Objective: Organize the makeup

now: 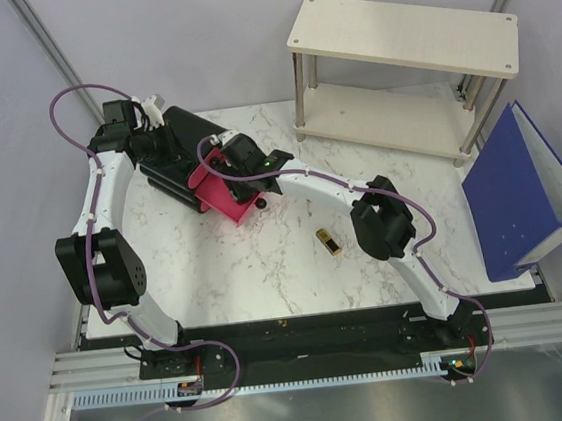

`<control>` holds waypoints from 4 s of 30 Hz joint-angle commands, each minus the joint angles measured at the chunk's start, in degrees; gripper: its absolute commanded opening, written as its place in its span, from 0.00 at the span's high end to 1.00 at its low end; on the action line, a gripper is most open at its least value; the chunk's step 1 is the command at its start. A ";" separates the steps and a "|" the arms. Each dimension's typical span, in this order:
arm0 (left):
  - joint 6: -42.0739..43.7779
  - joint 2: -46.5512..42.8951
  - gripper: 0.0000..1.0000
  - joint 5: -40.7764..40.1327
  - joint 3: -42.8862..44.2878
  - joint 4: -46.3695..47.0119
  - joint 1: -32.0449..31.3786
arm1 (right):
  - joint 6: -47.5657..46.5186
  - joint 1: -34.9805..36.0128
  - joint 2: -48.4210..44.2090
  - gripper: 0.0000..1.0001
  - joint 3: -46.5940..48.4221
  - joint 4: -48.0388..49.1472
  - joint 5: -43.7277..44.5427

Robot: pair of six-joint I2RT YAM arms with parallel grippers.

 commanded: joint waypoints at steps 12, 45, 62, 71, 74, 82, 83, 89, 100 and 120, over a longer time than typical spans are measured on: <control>4.13 4.43 0.79 -6.90 -4.73 -13.88 0.14 | 7.71 -1.77 -7.93 0.56 2.27 2.00 -4.76; 4.04 5.04 0.79 -6.10 -4.90 -13.71 0.05 | -1.95 -3.62 -11.02 0.59 -21.10 -43.96 -25.15; 4.13 5.04 0.79 -6.19 -4.90 -13.71 0.14 | -3.80 0.42 -7.06 0.33 -20.49 -44.84 -18.74; 4.13 4.96 0.79 -6.10 -4.99 -13.62 0.05 | -3.10 0.42 -9.60 0.27 -15.13 -44.76 -14.52; 4.13 5.04 0.79 -5.84 -4.99 -13.71 0.14 | -2.66 0.51 -11.97 0.27 -15.13 -44.75 -14.08; 4.04 5.48 0.79 -5.31 -4.73 -13.71 0.05 | -0.29 1.56 -23.46 0.28 -28.47 -32.21 -11.89; 4.13 5.48 0.79 -5.23 -4.73 -13.71 0.14 | -0.11 1.91 -25.41 0.28 -33.80 -27.14 -11.10; 4.13 5.66 0.79 -4.96 -4.90 -13.53 0.14 | 1.82 2.88 -33.86 0.27 -47.89 -14.81 -9.16; 4.13 5.57 0.78 -4.61 -5.08 -13.44 0.14 | 0.51 3.06 -29.22 0.28 -49.50 -5.99 -11.17; 4.31 6.19 0.78 -5.14 -4.47 -13.71 0.14 | -0.90 3.23 -25.16 0.40 -42.02 -9.24 -10.21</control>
